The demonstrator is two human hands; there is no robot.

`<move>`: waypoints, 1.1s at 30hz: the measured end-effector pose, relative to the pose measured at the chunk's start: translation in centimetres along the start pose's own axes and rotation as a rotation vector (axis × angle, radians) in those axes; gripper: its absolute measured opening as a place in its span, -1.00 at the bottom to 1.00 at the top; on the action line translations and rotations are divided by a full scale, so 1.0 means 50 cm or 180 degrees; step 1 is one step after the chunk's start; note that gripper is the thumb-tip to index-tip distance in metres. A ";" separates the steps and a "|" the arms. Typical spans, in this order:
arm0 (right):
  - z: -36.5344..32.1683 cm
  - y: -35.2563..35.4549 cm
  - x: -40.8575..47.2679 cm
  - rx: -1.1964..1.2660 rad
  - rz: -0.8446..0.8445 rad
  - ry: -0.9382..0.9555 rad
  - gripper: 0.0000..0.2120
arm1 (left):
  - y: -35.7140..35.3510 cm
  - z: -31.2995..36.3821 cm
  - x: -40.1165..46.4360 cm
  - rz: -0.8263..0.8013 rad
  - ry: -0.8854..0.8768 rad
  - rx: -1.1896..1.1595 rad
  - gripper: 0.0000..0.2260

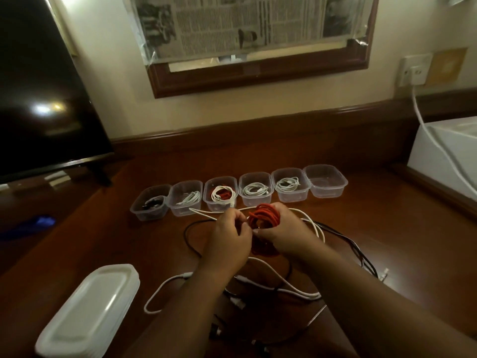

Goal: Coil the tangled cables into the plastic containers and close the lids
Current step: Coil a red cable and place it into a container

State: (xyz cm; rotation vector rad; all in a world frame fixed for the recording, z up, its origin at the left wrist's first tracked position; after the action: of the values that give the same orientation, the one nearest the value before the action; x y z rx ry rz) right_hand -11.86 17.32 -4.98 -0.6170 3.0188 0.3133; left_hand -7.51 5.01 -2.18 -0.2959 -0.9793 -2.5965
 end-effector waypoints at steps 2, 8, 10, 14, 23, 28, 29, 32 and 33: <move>-0.022 -0.004 -0.020 -0.0297 0.0081 0.0145 -0.57 | 0.009 0.010 -0.018 0.0017 -0.0074 0.0043 -0.92; -0.070 0.007 -0.106 -0.0465 0.0436 0.0558 -0.61 | 0.051 0.051 -0.074 0.0115 -0.0252 -0.0051 -0.94; -0.080 0.013 -0.134 -0.0400 0.0524 0.0637 -0.64 | 0.065 0.067 -0.094 0.0139 -0.0335 -0.0041 -0.91; -0.074 0.014 -0.176 0.0077 0.0544 0.0601 -0.68 | 0.087 0.098 -0.132 0.0228 -0.0465 -0.0012 -0.97; -0.074 0.015 -0.235 -0.0340 0.0798 0.0730 -0.56 | 0.095 0.095 -0.175 0.0062 -0.0245 -0.0059 -0.85; -0.073 0.008 -0.241 -0.0243 0.0619 0.0660 -0.67 | 0.098 0.097 -0.188 0.0001 -0.0171 -0.0149 -0.87; -0.071 0.004 -0.241 -0.0129 0.0559 0.0620 -0.70 | 0.096 0.089 -0.186 -0.0028 -0.0057 -0.0267 -0.88; -0.060 0.000 -0.237 0.0212 0.0473 0.0485 -0.77 | 0.092 0.058 -0.175 -0.0040 0.0370 -0.0817 -0.88; -0.051 0.001 -0.234 0.0332 0.0470 0.0400 -0.75 | 0.090 0.051 -0.168 -0.0019 0.0481 -0.0992 -0.87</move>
State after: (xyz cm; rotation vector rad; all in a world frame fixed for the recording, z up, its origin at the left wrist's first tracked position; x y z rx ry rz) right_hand -1.13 21.32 -1.48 -0.4222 3.1833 0.1251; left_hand 2.15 5.64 -0.24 -0.1695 -0.5243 -2.7264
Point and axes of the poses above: each hand's wrist, its own x-axis towards the middle knuckle, its own y-axis out of the back of the hand, z = x × y, the point moved 10 cm from there along x, towards the middle knuckle, and after that the axes turned 1 degree about -y, right-handed, at the moved point
